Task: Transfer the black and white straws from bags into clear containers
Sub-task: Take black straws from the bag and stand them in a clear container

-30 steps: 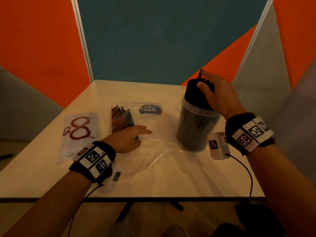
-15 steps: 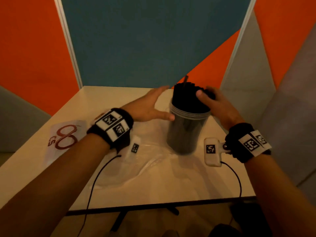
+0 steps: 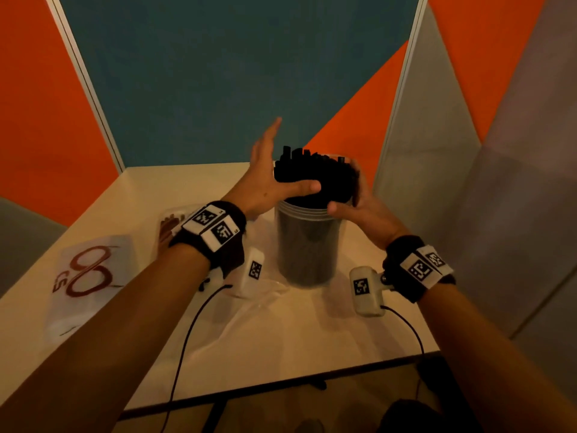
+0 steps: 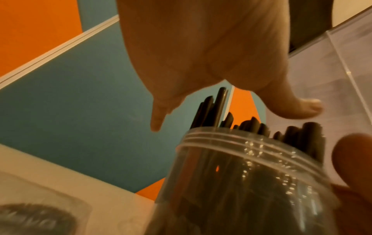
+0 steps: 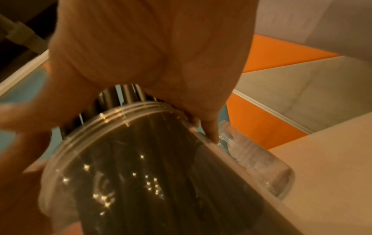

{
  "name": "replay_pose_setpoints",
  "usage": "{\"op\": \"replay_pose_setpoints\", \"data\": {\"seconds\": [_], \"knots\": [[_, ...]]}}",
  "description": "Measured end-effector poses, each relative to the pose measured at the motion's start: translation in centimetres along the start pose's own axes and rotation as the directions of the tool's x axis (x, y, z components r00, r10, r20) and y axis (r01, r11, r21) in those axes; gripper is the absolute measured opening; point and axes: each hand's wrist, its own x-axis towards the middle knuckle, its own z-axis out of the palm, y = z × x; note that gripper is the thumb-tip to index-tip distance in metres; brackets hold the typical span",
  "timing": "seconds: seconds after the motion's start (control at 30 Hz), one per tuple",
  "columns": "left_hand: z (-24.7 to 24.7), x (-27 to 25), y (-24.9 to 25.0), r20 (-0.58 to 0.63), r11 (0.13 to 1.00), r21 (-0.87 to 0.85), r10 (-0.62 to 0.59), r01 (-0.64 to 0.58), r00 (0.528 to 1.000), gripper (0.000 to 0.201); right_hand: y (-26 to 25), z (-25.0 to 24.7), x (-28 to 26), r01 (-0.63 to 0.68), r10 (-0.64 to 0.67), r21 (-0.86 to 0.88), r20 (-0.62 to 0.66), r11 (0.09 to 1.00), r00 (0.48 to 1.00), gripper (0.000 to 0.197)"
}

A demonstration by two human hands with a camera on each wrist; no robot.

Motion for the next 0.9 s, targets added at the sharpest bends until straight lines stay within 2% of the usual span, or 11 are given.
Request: {"op": "replay_pose_setpoints", "data": {"seconds": [0.1, 0.17, 0.27, 0.33, 0.43, 0.5, 0.57, 0.67, 0.77, 0.83, 0.9], "knots": [[0.3, 0.7, -1.0, 0.125, 0.986, -0.066, -0.141, 0.15, 0.982, 0.14, -0.1, 0.1, 0.8, 0.016, -0.014, -0.06, 0.034, 0.998, 0.999, 0.102], [0.9, 1.1, -1.3, 0.16, 0.982, -0.078, -0.157, 0.171, 0.975, 0.136, -0.2, 0.0, 1.4, -0.025, 0.03, -0.086, 0.048, 0.996, 0.998, 0.107], [1.7, 1.6, -1.5, 0.09, 0.979, -0.114, -0.159, 0.169, 0.983, 0.129, -0.4, 0.2, 2.0, -0.037, 0.041, -0.077, 0.055, 0.996, 0.998, 0.104], [1.6, 1.8, -1.8, 0.022, 0.976, -0.13, -0.171, 0.173, 0.985, 0.109, -0.5, 0.6, 2.4, -0.027, 0.026, -0.077, -0.015, 0.997, 1.0, 0.097], [1.5, 2.0, -1.9, -0.054, 0.98, -0.136, -0.151, 0.142, 0.987, 0.064, -0.8, 0.8, 3.4, -0.066, 0.052, -0.126, -0.111, 0.99, 0.992, 0.098], [1.6, 2.3, -1.7, -0.068, 0.98, -0.149, -0.146, 0.134, 0.987, 0.055, -1.1, 0.9, 4.1, -0.094, 0.072, -0.216, -0.106, 0.972, 0.992, 0.108], [1.6, 2.6, -1.6, -0.067, 0.971, -0.197, -0.15, 0.135, 0.986, 0.063, -1.4, 1.3, 4.8, -0.087, 0.058, -0.266, -0.115, 0.96, 0.992, 0.103], [1.6, 2.9, -1.6, -0.098, 0.951, -0.29, -0.138, 0.104, 0.986, 0.083, -2.0, 1.8, 4.9, -0.049, -0.003, -0.247, -0.206, 0.968, 0.979, 0.08], [1.6, 2.9, -1.5, -0.162, 0.947, -0.309, -0.145, 0.089, 0.976, 0.073, -2.3, 2.1, 4.7, -0.003, -0.03, -0.124, -0.267, 0.992, 0.963, 0.063], [1.7, 2.9, -1.6, -0.164, 0.936, -0.333, -0.178, 0.115, 0.97, 0.073, -2.1, 2.0, 4.5, -0.012, -0.018, -0.113, -0.255, 0.994, 0.967, 0.06], [1.7, 2.7, -1.8, -0.138, 0.92, -0.364, -0.21, 0.148, 0.968, 0.083, -1.8, 1.9, 4.3, -0.042, 0.008, -0.143, -0.226, 0.989, 0.974, 0.068]]}}
